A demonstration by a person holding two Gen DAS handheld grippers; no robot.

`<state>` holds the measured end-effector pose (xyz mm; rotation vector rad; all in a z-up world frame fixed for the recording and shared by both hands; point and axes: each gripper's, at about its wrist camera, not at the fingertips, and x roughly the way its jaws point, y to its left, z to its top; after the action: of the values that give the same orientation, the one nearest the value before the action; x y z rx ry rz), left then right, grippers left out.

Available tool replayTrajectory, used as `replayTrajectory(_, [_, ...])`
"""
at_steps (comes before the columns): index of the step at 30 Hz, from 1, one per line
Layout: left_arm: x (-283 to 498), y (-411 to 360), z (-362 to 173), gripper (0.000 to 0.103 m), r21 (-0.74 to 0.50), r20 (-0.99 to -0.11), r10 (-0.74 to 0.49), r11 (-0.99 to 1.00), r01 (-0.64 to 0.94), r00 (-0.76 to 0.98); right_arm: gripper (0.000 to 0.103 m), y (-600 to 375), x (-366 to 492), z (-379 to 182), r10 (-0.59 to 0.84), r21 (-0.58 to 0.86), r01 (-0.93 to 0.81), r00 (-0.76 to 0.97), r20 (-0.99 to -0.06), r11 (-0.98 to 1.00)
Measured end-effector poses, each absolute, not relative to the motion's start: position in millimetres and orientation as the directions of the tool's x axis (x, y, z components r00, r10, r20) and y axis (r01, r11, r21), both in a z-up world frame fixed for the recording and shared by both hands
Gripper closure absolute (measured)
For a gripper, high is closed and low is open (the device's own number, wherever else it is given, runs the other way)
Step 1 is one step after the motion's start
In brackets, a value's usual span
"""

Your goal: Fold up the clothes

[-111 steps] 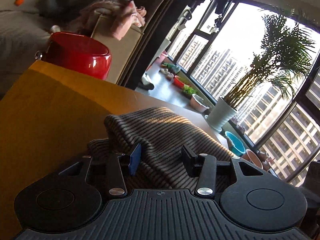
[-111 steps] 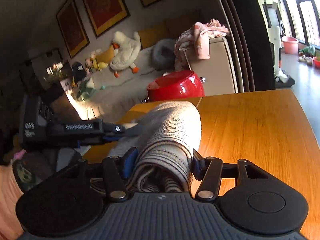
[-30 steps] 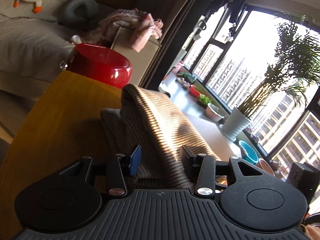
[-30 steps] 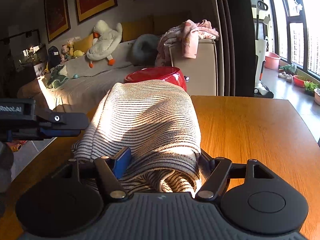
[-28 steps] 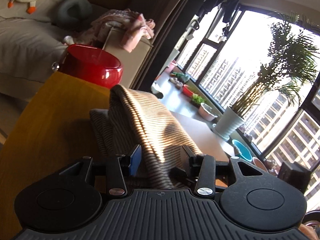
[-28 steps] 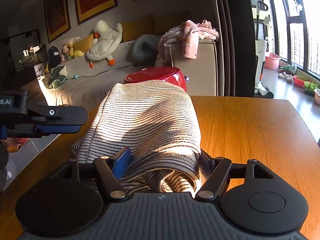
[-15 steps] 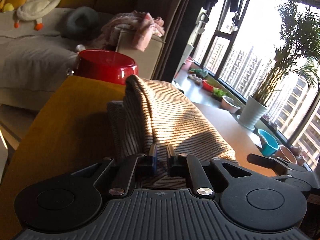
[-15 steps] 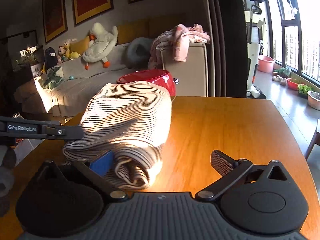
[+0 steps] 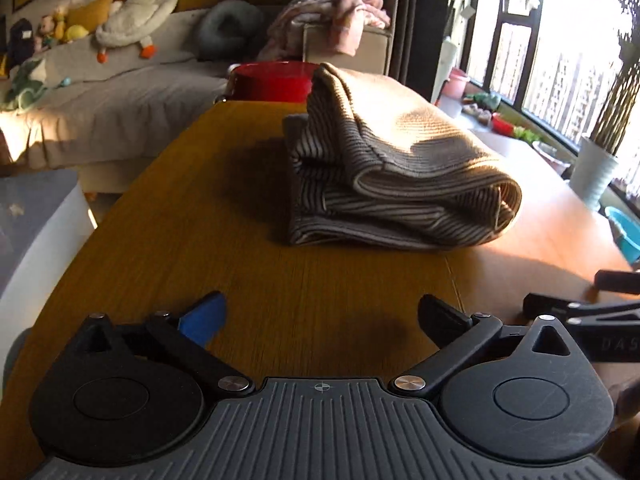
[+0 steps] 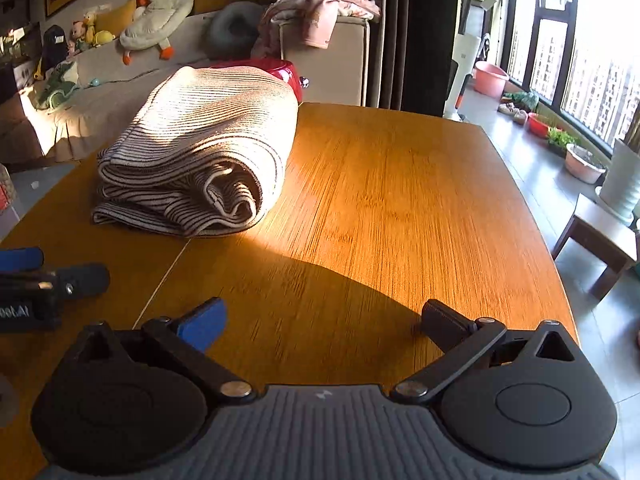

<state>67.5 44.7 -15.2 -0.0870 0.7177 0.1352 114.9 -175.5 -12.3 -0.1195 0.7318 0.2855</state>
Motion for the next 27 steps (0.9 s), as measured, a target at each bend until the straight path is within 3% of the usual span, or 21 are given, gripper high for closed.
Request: replayTrajectory(27, [68.4, 39.0, -13.3, 0.000, -0.026, -0.652, 0.119, 0.983, -0.179, 0.748, 0.000, -180.4, 131.1, -13.8, 0.206, 0.011, -0.267, 0.716, -0.667, 0.964])
